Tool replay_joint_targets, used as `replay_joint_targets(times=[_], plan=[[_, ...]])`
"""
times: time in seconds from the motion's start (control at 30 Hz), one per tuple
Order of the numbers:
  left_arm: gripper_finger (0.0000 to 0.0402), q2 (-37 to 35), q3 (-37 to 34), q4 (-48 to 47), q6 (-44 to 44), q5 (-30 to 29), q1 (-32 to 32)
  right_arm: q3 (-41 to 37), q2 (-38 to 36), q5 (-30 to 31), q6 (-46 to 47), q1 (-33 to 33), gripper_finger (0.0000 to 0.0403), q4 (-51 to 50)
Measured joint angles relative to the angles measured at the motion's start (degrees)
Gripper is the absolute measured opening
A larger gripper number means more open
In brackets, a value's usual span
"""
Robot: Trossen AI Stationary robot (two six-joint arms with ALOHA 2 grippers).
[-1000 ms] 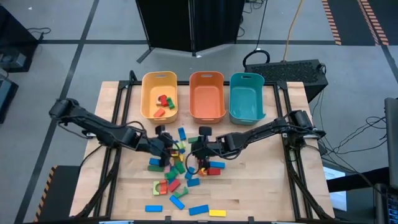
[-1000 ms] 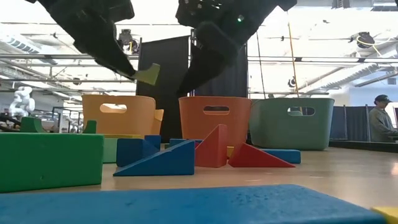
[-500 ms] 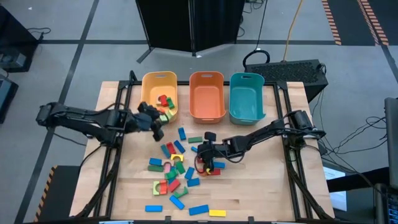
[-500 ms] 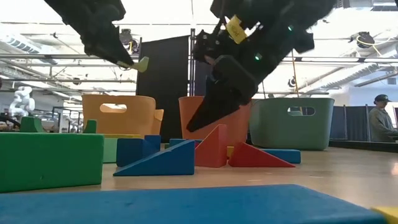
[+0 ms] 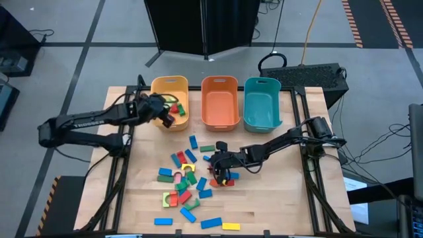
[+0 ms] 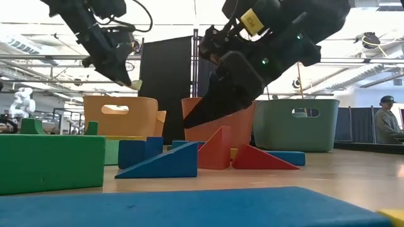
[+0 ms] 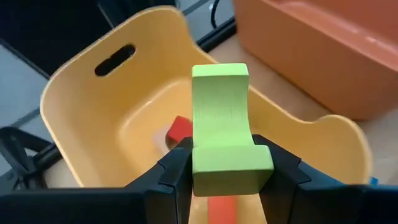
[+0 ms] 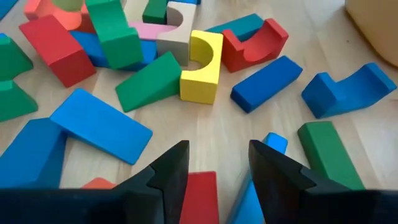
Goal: Sort blocks by size
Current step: Put the top light green arch block into the yellow bin
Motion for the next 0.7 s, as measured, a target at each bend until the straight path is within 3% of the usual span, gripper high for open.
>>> replay_joint_targets(times=[0.23,0.7], plan=[[0.0130,4.4,0.0,0.2,2.3,3.5,6.8,0.0,0.0,0.3,-0.2,0.0,0.0153,0.1],[0.0130,12.5,0.0,3.1,4.3,5.3,13.3,0.0,0.0,0.1,-0.2,0.8,0.0153,0.3]])
